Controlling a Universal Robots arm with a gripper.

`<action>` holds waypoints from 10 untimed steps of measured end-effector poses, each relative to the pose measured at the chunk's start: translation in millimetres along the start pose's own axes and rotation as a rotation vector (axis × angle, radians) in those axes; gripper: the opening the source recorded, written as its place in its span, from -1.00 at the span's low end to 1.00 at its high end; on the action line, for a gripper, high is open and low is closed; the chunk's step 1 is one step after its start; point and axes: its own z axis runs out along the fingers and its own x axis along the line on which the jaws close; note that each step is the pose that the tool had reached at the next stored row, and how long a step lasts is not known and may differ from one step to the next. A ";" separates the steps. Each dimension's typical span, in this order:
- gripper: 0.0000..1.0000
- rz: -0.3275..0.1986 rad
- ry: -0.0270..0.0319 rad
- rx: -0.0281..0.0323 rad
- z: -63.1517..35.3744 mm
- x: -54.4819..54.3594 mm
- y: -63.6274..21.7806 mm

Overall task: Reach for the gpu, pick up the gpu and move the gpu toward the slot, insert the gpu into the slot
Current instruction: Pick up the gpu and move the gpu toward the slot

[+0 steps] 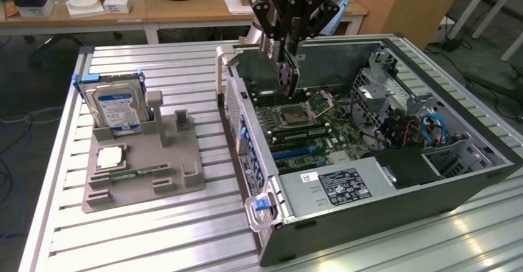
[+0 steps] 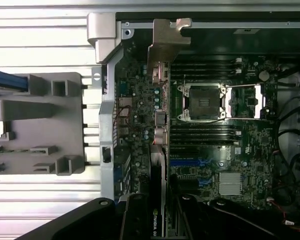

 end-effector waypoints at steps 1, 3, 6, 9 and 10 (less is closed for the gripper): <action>-0.48 -0.003 0.0012 0.0001 0.0 -1.8 0.0; -0.48 -0.008 0.0037 0.0003 -0.1 -5.3 0.1; -0.48 -0.017 0.0072 0.0006 -0.2 -10.3 0.3; -0.48 -0.025 0.0106 0.0009 -0.3 -15.2 0.4; -0.48 -0.028 0.0118 0.0009 -0.4 -17.0 0.5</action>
